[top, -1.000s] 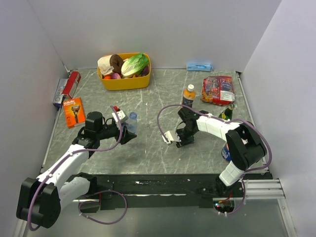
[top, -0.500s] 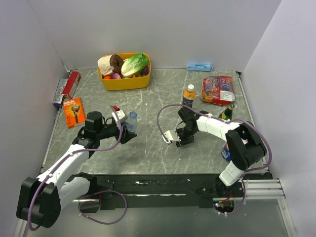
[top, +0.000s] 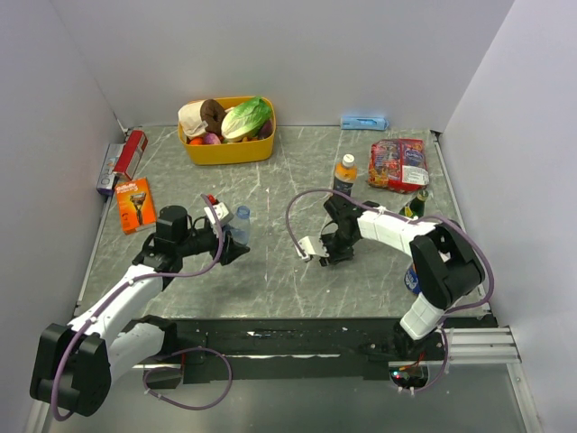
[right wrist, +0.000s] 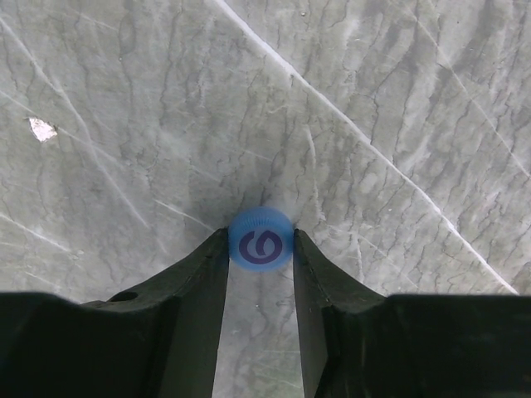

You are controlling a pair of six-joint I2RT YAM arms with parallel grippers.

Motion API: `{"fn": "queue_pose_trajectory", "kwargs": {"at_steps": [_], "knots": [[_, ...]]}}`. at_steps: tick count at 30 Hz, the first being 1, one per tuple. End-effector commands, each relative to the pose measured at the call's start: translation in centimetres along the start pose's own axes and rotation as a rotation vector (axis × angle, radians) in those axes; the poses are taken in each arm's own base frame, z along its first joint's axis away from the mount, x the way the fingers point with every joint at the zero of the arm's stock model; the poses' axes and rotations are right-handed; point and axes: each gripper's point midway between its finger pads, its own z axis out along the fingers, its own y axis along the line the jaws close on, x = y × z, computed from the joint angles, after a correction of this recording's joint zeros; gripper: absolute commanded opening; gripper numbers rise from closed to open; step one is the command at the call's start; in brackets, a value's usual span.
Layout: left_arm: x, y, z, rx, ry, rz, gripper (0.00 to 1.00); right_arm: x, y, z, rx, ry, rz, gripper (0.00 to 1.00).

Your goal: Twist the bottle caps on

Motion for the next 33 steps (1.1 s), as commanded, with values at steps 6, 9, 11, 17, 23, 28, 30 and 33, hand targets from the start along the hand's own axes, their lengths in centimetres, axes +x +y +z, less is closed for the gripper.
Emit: {"fn": "queue_pose_trajectory", "kwargs": {"at_steps": [6, 9, 11, 17, 23, 28, 30, 33], "knots": [[0.1, -1.4, 0.4, 0.07, 0.007, 0.103, 0.01, -4.1, -2.0, -5.0, 0.076, -0.119, 0.05, 0.28], [2.0, -3.6, 0.8, 0.163, 0.07, 0.186, 0.01, -8.9, -2.8, -10.2, 0.114, -0.262, 0.071, 0.28], [3.0, -5.2, 1.2, 0.229, 0.106, 0.232, 0.01, -11.8, -3.0, -14.1, 0.143, -0.335, 0.076, 0.28], [2.3, -7.2, 2.1, 0.32, 0.093, 0.357, 0.01, -19.2, -1.6, -19.7, 0.187, -0.492, -0.028, 0.29], [0.7, -7.6, 2.7, 0.332, 0.052, 0.382, 0.01, -22.2, 0.3, -20.2, 0.176, -0.518, -0.123, 0.3], [-0.4, -8.1, 2.8, 0.339, 0.02, 0.376, 0.01, -23.6, -0.2, -19.7, 0.188, -0.52, -0.143, 0.3], [-0.5, -8.0, 2.9, 0.33, 0.021, 0.366, 0.01, -23.7, -0.6, -19.5, 0.196, -0.517, -0.129, 0.3], [-0.1, -7.5, 2.7, 0.277, 0.041, 0.303, 0.01, -23.5, -1.0, -18.9, 0.194, -0.509, -0.099, 0.3]]}}
